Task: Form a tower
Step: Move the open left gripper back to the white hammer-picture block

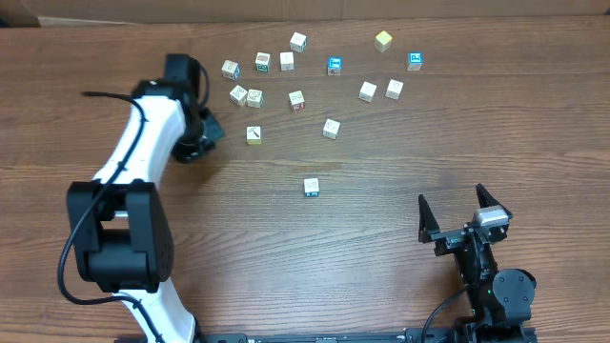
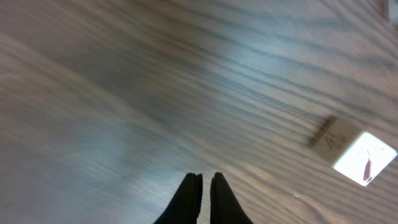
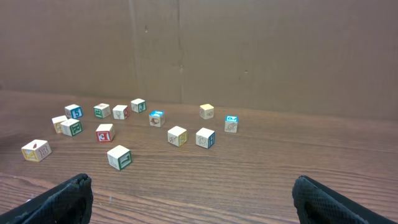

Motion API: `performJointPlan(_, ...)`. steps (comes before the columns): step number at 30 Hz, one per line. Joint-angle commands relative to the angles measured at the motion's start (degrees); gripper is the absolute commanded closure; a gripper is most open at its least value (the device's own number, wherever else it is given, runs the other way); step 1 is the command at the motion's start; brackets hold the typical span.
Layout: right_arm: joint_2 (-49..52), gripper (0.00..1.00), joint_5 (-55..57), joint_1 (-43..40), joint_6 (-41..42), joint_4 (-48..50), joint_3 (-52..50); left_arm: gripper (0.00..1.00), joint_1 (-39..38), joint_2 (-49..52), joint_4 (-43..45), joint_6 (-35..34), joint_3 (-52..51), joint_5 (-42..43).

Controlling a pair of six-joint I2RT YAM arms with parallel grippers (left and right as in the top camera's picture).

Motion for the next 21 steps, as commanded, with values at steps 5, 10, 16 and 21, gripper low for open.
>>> performJointPlan(5,-0.52,0.00,0.50,0.26,-0.24,0.26,-0.59,0.93,-6.99,0.17,14.43,1.75,-8.24,9.09)
performJointPlan(10,-0.52,0.00,0.50,0.26,-0.24,0.26,-0.59,0.85,-11.39,0.17,24.28,1.79,-8.87,8.02)
performJointPlan(16,-0.52,0.00,0.50,0.26,-0.24,0.26,-0.59,0.89,-13.29,0.17,33.05,1.77,-8.87,4.37)
performJointPlan(21,-0.52,0.00,0.50,0.26,-0.24,0.26,-0.59,0.96,-13.33,0.17,26.40,1.81,-8.87,7.30)
